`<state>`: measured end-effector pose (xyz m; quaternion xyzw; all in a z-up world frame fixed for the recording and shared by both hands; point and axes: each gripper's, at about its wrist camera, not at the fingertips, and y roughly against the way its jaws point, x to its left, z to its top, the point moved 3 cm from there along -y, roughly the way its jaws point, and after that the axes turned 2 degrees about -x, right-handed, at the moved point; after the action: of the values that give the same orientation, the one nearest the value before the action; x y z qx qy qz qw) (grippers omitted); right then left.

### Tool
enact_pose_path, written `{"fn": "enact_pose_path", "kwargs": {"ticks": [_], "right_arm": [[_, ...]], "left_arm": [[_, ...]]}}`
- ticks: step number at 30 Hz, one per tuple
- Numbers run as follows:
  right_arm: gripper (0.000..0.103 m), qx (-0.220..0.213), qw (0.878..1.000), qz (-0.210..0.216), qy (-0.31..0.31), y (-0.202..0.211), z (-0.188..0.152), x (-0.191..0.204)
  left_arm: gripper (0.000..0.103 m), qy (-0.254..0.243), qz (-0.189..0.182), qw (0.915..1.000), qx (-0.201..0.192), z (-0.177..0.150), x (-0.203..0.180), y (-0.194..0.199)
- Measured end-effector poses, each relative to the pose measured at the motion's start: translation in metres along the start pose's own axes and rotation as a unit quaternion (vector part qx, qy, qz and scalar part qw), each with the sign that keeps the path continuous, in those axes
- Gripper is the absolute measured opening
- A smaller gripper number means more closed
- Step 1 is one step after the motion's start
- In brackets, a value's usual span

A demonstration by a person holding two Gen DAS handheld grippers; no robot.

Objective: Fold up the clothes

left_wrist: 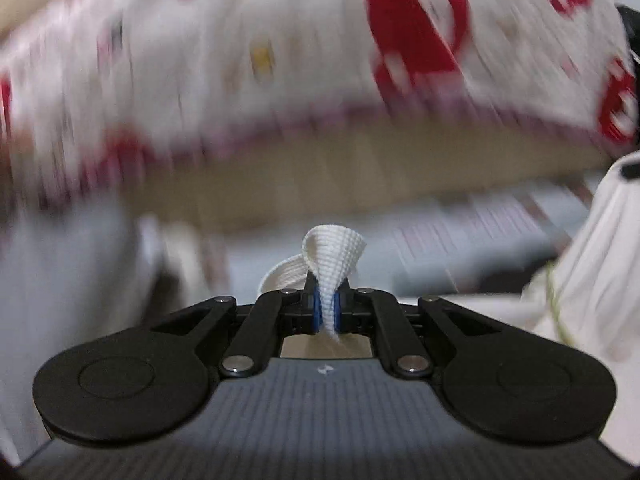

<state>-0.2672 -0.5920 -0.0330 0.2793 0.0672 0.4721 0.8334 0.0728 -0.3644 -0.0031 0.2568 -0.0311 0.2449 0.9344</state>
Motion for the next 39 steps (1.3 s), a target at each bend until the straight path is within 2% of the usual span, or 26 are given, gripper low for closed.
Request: {"fn": "enact_pose_path", "kwargs": {"ticks": [2, 3, 4, 5, 6, 10, 12, 14, 17, 20, 22, 26, 29, 31, 32, 36, 38, 39], "right_arm": [[0.01, -0.056, 0.998, -0.033, 0.013, -0.02, 0.048, -0.02], [0.021, -0.072, 0.996, -0.048, 0.0, -0.033, 0.063, -0.031], [0.045, -0.077, 0.995, -0.064, -0.019, -0.047, 0.071, -0.043], [0.052, -0.076, 0.992, -0.085, -0.045, -0.059, 0.072, -0.054], [0.053, -0.077, 0.99, -0.101, -0.065, -0.065, 0.068, -0.061], [0.053, -0.068, 0.983, -0.118, -0.127, -0.064, 0.018, -0.079], [0.053, -0.032, 0.984, -0.113, -0.131, -0.065, -0.02, -0.082], [0.053, 0.022, 0.985, -0.11, -0.132, -0.067, -0.06, -0.083], [0.053, 0.089, 0.985, -0.097, -0.115, -0.07, -0.101, -0.074], [0.053, 0.12, 0.985, -0.077, -0.096, -0.066, -0.121, -0.052], [0.053, 0.122, 0.986, -0.056, -0.094, -0.063, -0.124, -0.034], [0.054, 0.118, 0.986, -0.016, -0.114, -0.057, -0.126, 0.005], [0.055, 0.114, 0.983, 0.027, -0.145, -0.052, -0.132, 0.036], [0.055, 0.124, 0.979, 0.052, -0.156, -0.047, -0.141, 0.059], [0.055, 0.129, 0.976, 0.063, -0.16, -0.044, -0.147, 0.071], [0.055, 0.187, 0.956, 0.151, -0.167, -0.028, -0.17, 0.105], [0.055, 0.214, 0.95, 0.176, -0.146, -0.02, -0.176, 0.117], [0.055, 0.224, 0.95, 0.174, -0.129, -0.014, -0.178, 0.121]], "left_arm": [[0.032, -0.003, 0.037, 0.9986, -0.037, 0.026, 0.002, -0.041], [0.067, 0.005, 0.063, 0.9971, -0.043, 0.032, 0.004, -0.062], [0.083, 0.019, 0.091, 0.9951, -0.033, 0.031, 0.005, -0.081], [0.082, 0.033, 0.103, 0.9939, -0.019, 0.025, 0.005, -0.094], [0.082, 0.046, 0.099, 0.994, -0.008, 0.016, 0.004, -0.102], [0.083, 0.098, 0.054, 0.992, 0.058, -0.05, -0.005, -0.114], [0.083, 0.09, 0.036, 0.9904, 0.099, -0.087, -0.015, -0.114], [0.083, 0.078, 0.036, 0.9875, 0.132, -0.119, -0.017, -0.109], [0.082, 0.101, 0.027, 0.981, 0.163, -0.146, -0.009, -0.098], [0.083, 0.147, 0.006, 0.973, 0.178, -0.161, 0.006, -0.076], [0.083, 0.168, 0.001, 0.9675, 0.189, -0.169, 0.019, -0.061], [0.083, 0.205, 0.027, 0.9588, 0.195, -0.187, 0.038, -0.022], [0.082, 0.258, 0.035, 0.9443, 0.202, -0.197, 0.047, -0.005], [0.083, 0.276, 0.021, 0.9412, 0.194, -0.199, 0.041, 0.009], [0.083, 0.273, 0.016, 0.9426, 0.191, -0.199, 0.035, 0.016], [0.081, 0.244, -0.03, 0.9517, 0.185, -0.198, -0.005, 0.042], [0.081, 0.243, -0.09, 0.9484, 0.183, -0.194, -0.03, 0.061], [0.083, 0.242, -0.12, 0.9457, 0.181, -0.192, -0.043, 0.071]]}}
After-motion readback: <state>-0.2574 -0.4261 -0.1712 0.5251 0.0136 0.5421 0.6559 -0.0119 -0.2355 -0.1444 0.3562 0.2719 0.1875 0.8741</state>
